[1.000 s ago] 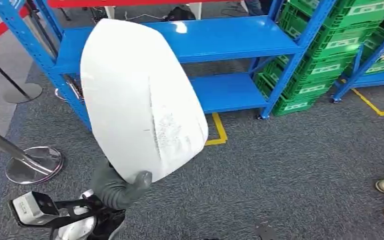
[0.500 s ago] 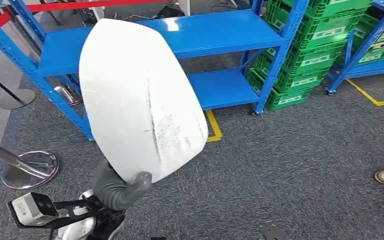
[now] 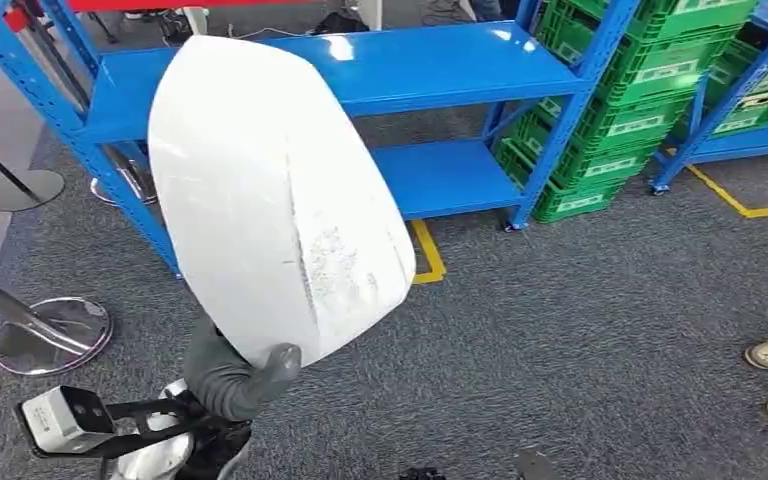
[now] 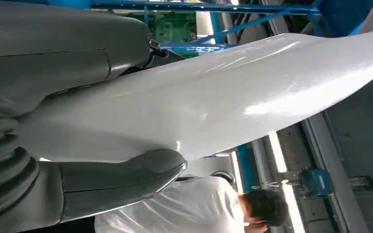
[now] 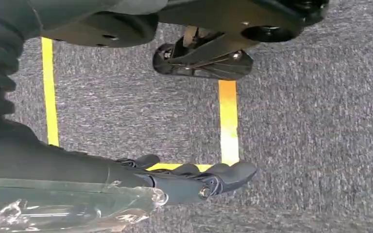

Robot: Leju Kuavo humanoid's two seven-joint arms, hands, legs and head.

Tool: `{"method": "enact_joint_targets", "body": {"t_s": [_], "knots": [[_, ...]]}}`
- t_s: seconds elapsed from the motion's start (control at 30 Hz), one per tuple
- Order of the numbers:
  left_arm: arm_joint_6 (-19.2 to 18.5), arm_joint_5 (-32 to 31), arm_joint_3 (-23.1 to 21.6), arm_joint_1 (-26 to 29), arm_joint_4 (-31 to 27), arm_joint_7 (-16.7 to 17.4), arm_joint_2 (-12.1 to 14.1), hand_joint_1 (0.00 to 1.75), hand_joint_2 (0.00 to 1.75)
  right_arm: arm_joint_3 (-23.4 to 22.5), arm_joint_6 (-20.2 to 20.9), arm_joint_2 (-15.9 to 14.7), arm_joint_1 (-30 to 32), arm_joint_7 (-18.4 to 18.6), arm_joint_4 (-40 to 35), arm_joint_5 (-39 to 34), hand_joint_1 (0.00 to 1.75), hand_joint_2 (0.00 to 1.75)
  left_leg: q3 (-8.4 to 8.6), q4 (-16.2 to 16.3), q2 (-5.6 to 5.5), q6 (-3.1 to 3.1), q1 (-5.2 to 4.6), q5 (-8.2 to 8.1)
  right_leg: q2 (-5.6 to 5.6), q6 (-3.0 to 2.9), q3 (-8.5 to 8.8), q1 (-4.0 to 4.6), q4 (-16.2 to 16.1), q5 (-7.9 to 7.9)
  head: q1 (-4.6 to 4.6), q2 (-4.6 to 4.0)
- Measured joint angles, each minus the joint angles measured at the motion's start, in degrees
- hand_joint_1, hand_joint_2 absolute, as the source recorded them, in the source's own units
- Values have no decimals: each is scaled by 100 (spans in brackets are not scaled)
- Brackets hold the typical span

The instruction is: Take the parts from the cabinet and place them on the table.

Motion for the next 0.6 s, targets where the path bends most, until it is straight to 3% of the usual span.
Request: {"method": "enact_joint_targets", "body": {"t_s": [0.07,0.1,0.13,0.17,0.23,0.27,0.33,0.4,0.43,0.47,0.5,0.53,0.57,0.6], "knots": [[2,0,0,0,-2,0,-2,175,175,0,-11,-2,-10,-44,0,24,0,175,6,38,-2,-43,25,-32,-27,18,477,-19,-892,424,-2,0],[2,-7,0,0,-4,-2,-2,175,175,4,-50,7,-19,-98,4,57,0,175,-6,55,-5,-89,-8,-45,-50,53,597,-26,-1148,374,11,0],[2,-9,0,0,-15,-2,0,175,175,11,-81,22,-45,-114,13,72,0,175,-39,111,-17,-119,-36,-49,-9,-28,629,-19,-1236,386,44,0],[7,-9,4,3,-26,-2,0,175,175,11,-107,17,-50,-114,13,90,0,175,-55,87,-9,-155,-41,-18,-3,-73,590,-19,-1229,404,0,0],[6,-9,4,4,-35,-4,0,175,175,20,-166,17,-45,-127,13,124,0,175,-54,44,-6,-216,-22,16,12,-148,562,4,-1237,432,2,0],[7,-9,4,4,-41,-4,0,175,175,22,-177,17,-48,-131,13,135,0,175,-56,38,-9,-238,-14,-15,8,-192,571,-28,-1272,460,0,0],[9,-9,4,4,-68,-7,7,175,175,28,-214,17,-69,-157,13,160,0,175,-181,360,-13,-310,-11,-292,11,-254,569,-33,-1301,486,-50,0],[24,-18,7,5,-68,-7,7,175,175,31,-240,17,-74,-179,13,164,0,175,-529,1116,-13,-344,-6,-673,6,-281,541,-33,-1305,498,-52,0],[28,-18,7,5,-68,-7,9,175,175,31,-256,17,-71,-181,13,166,0,175,-670,1402,-13,-344,-7,-752,5,-297,523,-28,-1305,510,-52,0],[31,-18,7,5,-68,-7,9,175,175,31,-264,17,-71,-181,13,166,0,175,-682,1429,-13,-334,-8,-704,5,-307,509,-25,-1305,525,-48,0],[33,-18,7,5,-68,-7,9,175,175,33,-264,17,-73,-181,13,168,0,175,-590,1268,-14,-315,-10,-532,10,-304,500,-23,-1305,536,-52,0],[37,-18,7,5,-70,-7,9,175,175,35,-264,17,-73,-184,13,175,0,175,-404,943,-14,-285,-14,-313,16,-304,497,-17,-1310,549,-52,0],[37,-18,5,5,-74,-7,7,175,175,39,-264,17,-74,-184,13,179,0,175,-113,438,-17,-227,-26,-81,28,-292,498,-15,-1318,563,-52,0],[37,-18,4,5,-85,-7,7,175,175,44,-264,22,-75,-186,13,181,0,175,85,100,-16,-165,-52,-7,31,-278,497,-35,-1322,579,-50,0]]}}
